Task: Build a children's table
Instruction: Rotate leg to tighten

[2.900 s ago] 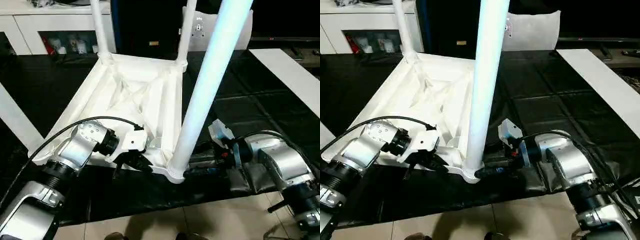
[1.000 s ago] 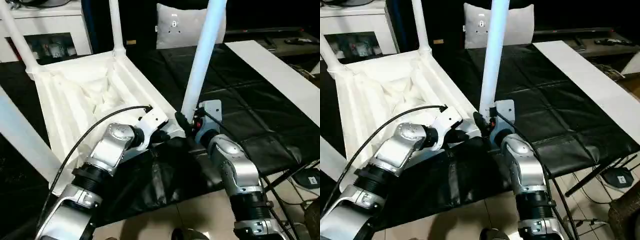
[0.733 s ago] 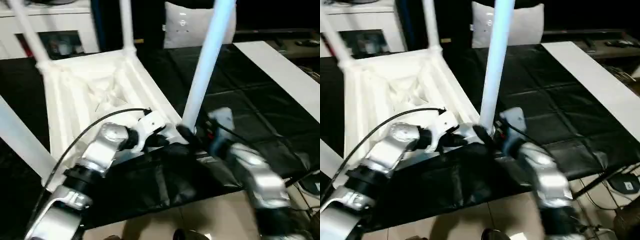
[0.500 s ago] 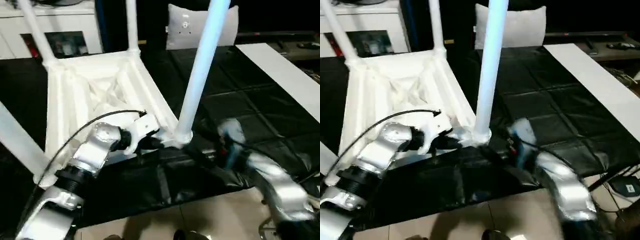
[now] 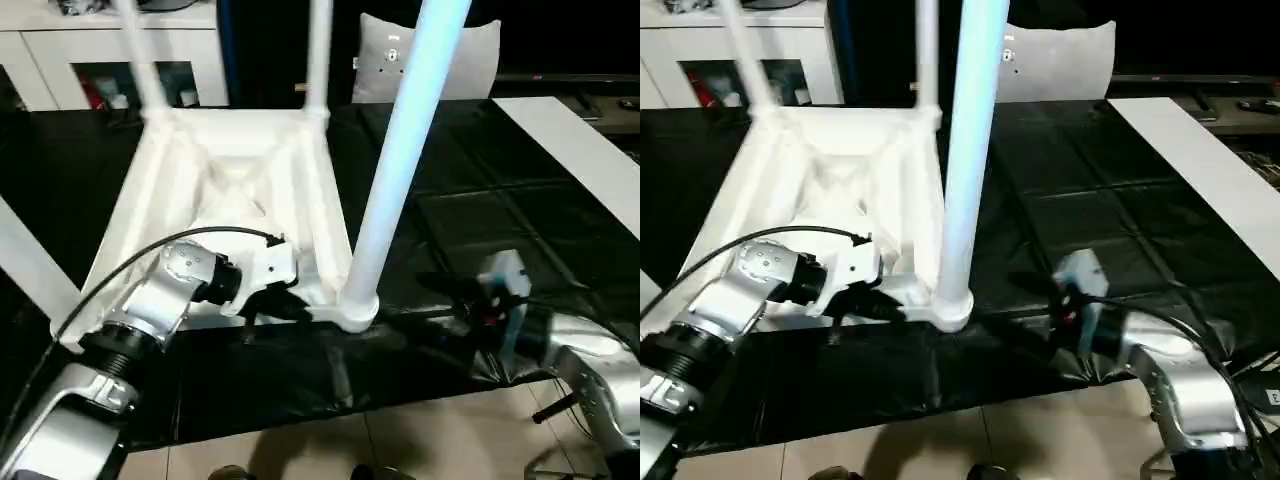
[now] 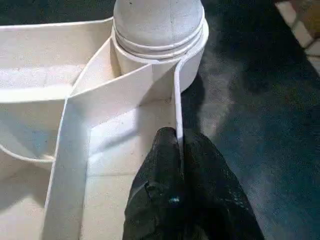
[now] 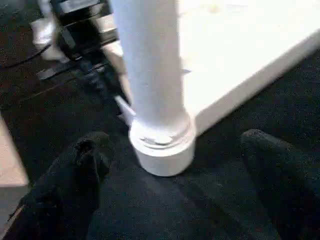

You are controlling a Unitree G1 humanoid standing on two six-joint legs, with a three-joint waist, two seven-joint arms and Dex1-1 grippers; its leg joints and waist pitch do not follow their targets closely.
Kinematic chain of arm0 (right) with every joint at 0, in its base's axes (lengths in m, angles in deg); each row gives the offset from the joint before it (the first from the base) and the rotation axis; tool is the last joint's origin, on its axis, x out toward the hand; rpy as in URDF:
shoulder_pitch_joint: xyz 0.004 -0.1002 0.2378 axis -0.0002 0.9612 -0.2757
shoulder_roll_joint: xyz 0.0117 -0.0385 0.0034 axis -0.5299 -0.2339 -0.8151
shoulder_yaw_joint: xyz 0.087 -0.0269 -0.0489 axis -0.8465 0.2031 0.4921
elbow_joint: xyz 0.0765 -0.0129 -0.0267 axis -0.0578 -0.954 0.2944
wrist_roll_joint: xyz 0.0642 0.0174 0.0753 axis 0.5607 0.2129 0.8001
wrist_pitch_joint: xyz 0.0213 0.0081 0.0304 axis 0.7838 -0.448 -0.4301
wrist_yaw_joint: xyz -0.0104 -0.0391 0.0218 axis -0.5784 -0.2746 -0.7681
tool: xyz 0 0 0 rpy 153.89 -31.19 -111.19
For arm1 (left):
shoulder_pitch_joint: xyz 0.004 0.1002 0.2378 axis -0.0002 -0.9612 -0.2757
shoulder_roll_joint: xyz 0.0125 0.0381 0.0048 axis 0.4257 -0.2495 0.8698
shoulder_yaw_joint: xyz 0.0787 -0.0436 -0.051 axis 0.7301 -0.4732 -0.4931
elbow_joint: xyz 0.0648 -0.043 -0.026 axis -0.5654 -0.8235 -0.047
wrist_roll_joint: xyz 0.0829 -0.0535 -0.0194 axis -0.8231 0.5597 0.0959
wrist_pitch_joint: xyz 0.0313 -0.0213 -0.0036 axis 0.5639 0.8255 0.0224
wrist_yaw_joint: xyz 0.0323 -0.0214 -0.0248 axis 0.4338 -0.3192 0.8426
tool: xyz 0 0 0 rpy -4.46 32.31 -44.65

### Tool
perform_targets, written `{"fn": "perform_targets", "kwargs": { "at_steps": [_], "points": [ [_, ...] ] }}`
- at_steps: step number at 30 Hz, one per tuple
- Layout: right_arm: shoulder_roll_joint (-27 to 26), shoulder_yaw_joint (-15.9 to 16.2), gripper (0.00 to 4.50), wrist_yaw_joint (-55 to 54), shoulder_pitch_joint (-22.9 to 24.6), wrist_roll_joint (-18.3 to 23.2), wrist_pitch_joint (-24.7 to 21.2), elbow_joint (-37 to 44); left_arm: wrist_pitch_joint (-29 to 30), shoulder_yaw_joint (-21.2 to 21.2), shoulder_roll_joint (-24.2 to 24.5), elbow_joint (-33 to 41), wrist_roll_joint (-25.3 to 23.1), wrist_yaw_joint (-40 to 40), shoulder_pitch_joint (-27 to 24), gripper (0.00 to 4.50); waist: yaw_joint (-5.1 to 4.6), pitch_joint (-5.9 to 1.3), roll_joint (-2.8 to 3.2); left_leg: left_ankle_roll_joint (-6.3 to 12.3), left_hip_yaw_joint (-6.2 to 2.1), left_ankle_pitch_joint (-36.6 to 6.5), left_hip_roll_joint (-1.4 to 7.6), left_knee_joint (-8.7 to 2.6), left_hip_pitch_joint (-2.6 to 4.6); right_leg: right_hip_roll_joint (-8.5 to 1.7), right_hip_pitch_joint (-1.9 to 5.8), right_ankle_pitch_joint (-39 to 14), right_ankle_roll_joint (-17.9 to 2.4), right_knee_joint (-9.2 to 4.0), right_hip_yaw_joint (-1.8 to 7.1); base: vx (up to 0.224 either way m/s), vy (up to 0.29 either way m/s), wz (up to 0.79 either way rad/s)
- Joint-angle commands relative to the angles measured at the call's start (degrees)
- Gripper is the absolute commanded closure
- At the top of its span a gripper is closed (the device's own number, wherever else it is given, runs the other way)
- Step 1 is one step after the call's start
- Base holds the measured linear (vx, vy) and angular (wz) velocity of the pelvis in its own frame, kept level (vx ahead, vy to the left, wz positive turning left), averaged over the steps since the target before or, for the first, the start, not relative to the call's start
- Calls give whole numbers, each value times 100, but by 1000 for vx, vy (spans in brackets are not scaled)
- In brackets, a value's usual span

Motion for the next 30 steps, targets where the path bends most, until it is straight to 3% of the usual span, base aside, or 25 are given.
{"fn": "perform_targets", "kwargs": {
  "at_steps": [1,4,6,9,10,12,13,23,30],
  "points": [
    [74,198,6,156,-219,-169,69,-117,-250,302,-58,164,50,-479,157,450,-15,-472,11,430,29,-951,109,-377,47,-272,408,-1818,-940,-358,267,0,0,0],
    [5,350,38,378,-530,-184,97,-441,-351,392,-34,215,59,-670,141,450,3,-473,11,400,43,-973,118,-370,77,-272,391,-1765,-1017,-351,280,0,0,0],
    [-15,539,41,713,-836,-180,147,-753,-446,471,-5,244,52,-846,141,450,-2,-479,-21,398,37,-983,124,-370,65,-282,410,-1724,-1097,-322,274,0,0,0],
    [31,718,78,1008,-1023,-195,196,-936,-556,526,39,224,28,-963,170,450,27,-473,3,418,43,-913,136,-369,73,-286,411,-1619,-1127,-311,286,0,0,0],
    [54,841,81,1174,-1149,-226,252,-1071,-627,549,68,207,21,-1036,191,450,51,-468,-22,432,47,-911,138,-366,76,-282,409,-1625,-1134,-299,283,0,0,0],
    [56,886,89,1231,-1203,-244,278,-1132,-647,552,76,205,22,-1066,197,450,71,-478,-14,428,45,-843,143,-368,68,-283,422,-1570,-1134,-282,285,0,0,0],
    [34,975,116,1366,-1319,-270,309,-1238,-678,563,89,213,16,-1102,207,450,80,-473,-46,431,50,-818,146,-367,65,-285,420,-1538,-1134,-277,288,0,0,0],
    [-139,1265,194,1824,-1741,-360,572,-1822,-765,601,90,240,45,-1206,233,450,83,-456,-32,360,46,-893,134,-363,54,-287,412,-1795,-1082,-290,280,0,0,0],
    [-197,1400,247,2064,-1783,-309,553,-1874,-774,613,101,238,57,-1224,198,450,82,-446,-28,367,44,-906,134,-366,54,-278,414,-1811,-1060,-291,281,0,0,0]
  ]
}}
